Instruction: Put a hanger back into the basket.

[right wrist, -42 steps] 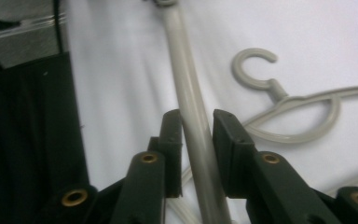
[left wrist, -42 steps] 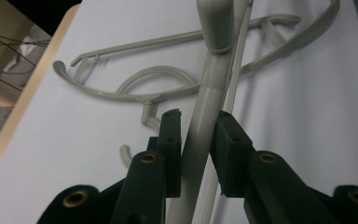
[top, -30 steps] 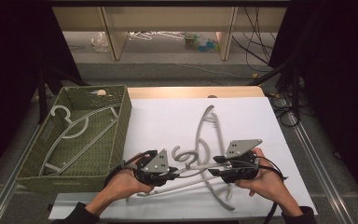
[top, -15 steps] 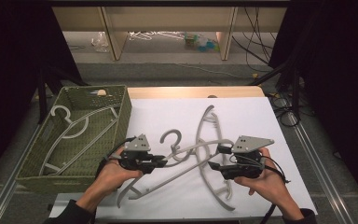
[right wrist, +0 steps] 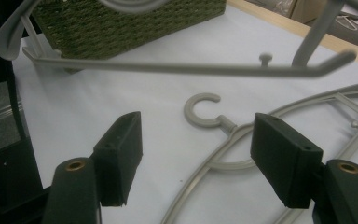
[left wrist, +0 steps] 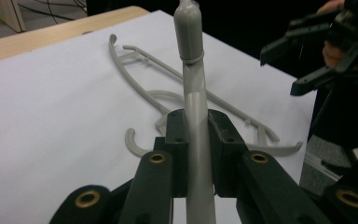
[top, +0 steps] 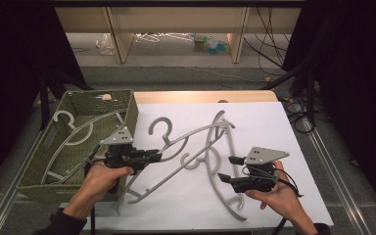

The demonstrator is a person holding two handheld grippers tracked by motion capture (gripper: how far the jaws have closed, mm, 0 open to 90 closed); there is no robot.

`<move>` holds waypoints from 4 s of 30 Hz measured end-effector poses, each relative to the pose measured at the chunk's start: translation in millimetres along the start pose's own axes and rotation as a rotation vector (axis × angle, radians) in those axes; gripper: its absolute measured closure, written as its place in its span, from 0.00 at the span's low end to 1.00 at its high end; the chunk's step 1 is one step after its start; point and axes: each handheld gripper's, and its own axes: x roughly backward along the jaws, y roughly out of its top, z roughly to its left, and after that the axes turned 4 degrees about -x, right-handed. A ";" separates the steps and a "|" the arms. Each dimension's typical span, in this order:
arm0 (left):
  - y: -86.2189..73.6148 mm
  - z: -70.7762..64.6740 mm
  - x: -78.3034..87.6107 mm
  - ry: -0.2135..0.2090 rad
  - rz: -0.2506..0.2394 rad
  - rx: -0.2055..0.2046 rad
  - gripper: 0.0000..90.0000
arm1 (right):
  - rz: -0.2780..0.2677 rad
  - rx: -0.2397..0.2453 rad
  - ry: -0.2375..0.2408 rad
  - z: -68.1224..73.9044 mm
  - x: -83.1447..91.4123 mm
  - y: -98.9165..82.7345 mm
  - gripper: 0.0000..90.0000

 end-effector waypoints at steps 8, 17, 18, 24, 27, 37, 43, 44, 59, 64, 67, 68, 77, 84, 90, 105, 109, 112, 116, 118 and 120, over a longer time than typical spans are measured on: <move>11.5 8.8 32.6 0.034 -0.095 0.042 0.88 | 0.003 -0.008 0.002 -1.4 1.9 -3.6 0.39; 22.5 17.6 71.8 0.072 -0.200 0.050 0.88 | 0.010 -0.015 0.003 -2.5 2.2 -6.7 0.39; 22.8 18.6 74.6 0.078 -0.203 0.055 0.88 | 0.010 -0.016 0.003 -2.4 2.2 -6.8 0.39; 21.1 31.9 101.1 0.116 -0.257 0.116 0.88 | 0.009 -0.021 0.001 -3.2 3.2 -7.5 0.39; 17.7 42.2 115.5 0.157 -0.277 0.132 0.88 | 0.012 -0.021 -0.001 -4.0 3.0 -8.4 0.39; 8.5 72.6 154.5 0.294 -0.330 0.143 0.88 | 0.019 -0.025 -0.004 -5.5 1.0 -10.2 0.39; 4.3 92.6 161.3 0.326 -0.315 0.154 0.88 | 0.020 -0.032 -0.004 -7.0 1.1 -10.5 0.39; 4.0 96.9 162.2 0.331 -0.307 0.157 0.88 | 0.021 -0.034 -0.004 -7.1 0.9 -10.7 0.39; -0.5 146.1 181.8 0.411 -0.216 0.146 0.88 | 0.026 -0.033 -0.003 -8.7 -0.4 -11.9 0.39; -5.2 155.3 183.5 0.420 -0.197 0.133 0.88 | 0.026 -0.032 -0.005 -8.7 -1.1 -12.3 0.39; -7.7 157.3 183.7 0.415 -0.181 0.124 0.88 | 0.026 -0.033 -0.002 -8.9 -0.5 -11.9 0.40; -11.3 158.4 184.2 0.417 -0.168 0.125 0.88 | 0.024 -0.035 -0.005 -9.3 -0.2 -11.9 0.40; -35.3 162.9 188.9 0.418 -0.126 0.146 0.88 | 0.026 -0.032 -0.006 -8.9 -1.2 -12.2 0.40; -46.4 165.7 185.7 0.409 -0.089 0.161 0.88 | 0.031 -0.031 -0.004 -8.7 -1.9 -12.2 0.40; -49.1 168.0 177.5 0.398 -0.048 0.164 0.88 | 0.036 -0.034 -0.002 -8.4 -1.9 -12.5 0.39; -64.9 179.7 150.0 0.412 0.101 0.191 0.88 | 0.041 -0.032 -0.001 -8.3 -2.0 -12.8 0.39; -70.4 182.4 142.9 0.444 0.144 0.199 0.87 | 0.039 -0.035 -0.004 -9.8 -2.3 -13.5 0.39; -74.6 186.7 145.0 0.474 0.152 0.225 0.87 | 0.038 -0.034 -0.004 -9.8 -2.3 -13.6 0.39; -78.9 189.4 144.0 0.514 0.151 0.240 0.84 | 0.039 -0.031 -0.004 -9.2 -1.9 -13.2 0.39; -80.8 189.8 142.3 0.544 0.172 0.243 0.83 | 0.040 -0.032 -0.004 -9.5 -2.5 -13.2 0.39; -83.0 191.0 140.9 0.587 0.186 0.255 0.83 | 0.048 -0.038 0.001 -9.1 -2.7 -14.0 0.39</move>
